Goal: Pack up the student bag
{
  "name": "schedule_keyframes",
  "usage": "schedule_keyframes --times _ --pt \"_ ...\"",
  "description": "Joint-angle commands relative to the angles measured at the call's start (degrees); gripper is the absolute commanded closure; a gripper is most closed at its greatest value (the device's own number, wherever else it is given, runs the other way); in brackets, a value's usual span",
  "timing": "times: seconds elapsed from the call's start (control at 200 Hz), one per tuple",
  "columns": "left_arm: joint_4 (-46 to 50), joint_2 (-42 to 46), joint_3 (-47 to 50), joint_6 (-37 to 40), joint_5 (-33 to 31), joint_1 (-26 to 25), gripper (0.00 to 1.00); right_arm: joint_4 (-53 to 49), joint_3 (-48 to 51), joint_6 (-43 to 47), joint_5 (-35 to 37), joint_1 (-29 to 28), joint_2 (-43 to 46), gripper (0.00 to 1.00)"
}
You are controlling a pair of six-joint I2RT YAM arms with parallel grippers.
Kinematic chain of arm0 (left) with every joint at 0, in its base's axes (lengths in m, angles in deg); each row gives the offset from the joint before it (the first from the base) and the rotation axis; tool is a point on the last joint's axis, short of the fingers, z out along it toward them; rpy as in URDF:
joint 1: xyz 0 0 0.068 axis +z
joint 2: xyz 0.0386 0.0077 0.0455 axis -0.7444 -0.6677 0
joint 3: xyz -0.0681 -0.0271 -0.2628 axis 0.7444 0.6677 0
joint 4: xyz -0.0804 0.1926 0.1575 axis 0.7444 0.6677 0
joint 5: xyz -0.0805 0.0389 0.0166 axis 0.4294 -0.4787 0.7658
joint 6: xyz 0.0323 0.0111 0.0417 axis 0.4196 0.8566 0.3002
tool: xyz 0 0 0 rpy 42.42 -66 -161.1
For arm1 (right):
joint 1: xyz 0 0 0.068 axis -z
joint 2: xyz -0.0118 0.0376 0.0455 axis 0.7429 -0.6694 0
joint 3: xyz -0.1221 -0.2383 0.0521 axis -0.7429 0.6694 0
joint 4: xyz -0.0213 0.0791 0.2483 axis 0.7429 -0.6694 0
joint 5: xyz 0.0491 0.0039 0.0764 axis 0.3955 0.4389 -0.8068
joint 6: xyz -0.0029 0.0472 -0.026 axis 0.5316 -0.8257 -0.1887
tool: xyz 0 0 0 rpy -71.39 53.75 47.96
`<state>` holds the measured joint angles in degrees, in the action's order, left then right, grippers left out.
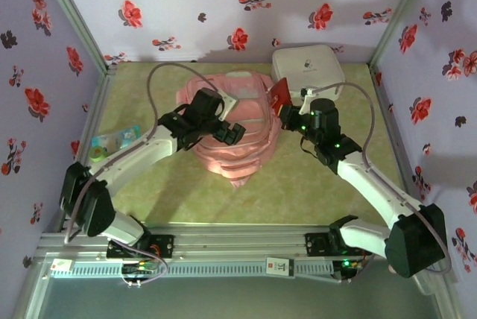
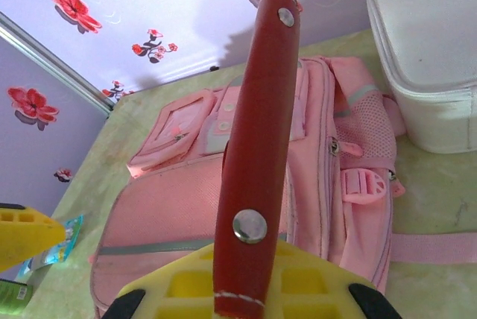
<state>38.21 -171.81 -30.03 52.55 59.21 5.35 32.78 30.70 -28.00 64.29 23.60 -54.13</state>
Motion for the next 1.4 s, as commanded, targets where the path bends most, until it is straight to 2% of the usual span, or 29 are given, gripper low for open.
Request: schedule_keyframes --times 0.0,0.155,0.45,0.625,0.765,0.99,1.195,1.395 --pt "8.87 -3.12 -4.45 12.66 -0.04 -0.40 0.02 0.24 0.48 -1.48 -1.95 0.38 1.33 0.94" --pt "14.40 -7.40 -8.07 17.97 1.55 -0.39 0.08 0.66 1.26 -1.99 -1.78 0.47 1.71 0.95" --pt "16.04 -14.41 -12.18 22.60 1.84 -0.13 0.22 0.55 1.63 -2.09 -2.31 0.51 2.66 0.95" --pt "15.56 -17.36 -14.41 22.82 0.34 0.75 0.38 1.12 2.16 -2.67 -2.31 0.56 2.85 0.95" --pt "18.29 -20.11 -17.30 24.00 -1.50 0.98 0.45 0.69 2.16 -2.50 -2.12 0.64 3.34 0.95" --pt "19.33 -19.71 -19.61 23.63 -1.49 1.10 0.61 0.33 2.54 -2.37 -1.47 0.63 4.20 0.95" --pt "19.15 -18.51 -20.79 22.88 -1.75 1.10 0.80 0.18 3.03 -3.02 -1.69 0.65 4.50 0.95" --pt "18.07 -17.15 -20.21 20.45 -1.62 1.15 0.95 -2.68 4.92 -4.66 -5.06 0.90 5.53 0.95"
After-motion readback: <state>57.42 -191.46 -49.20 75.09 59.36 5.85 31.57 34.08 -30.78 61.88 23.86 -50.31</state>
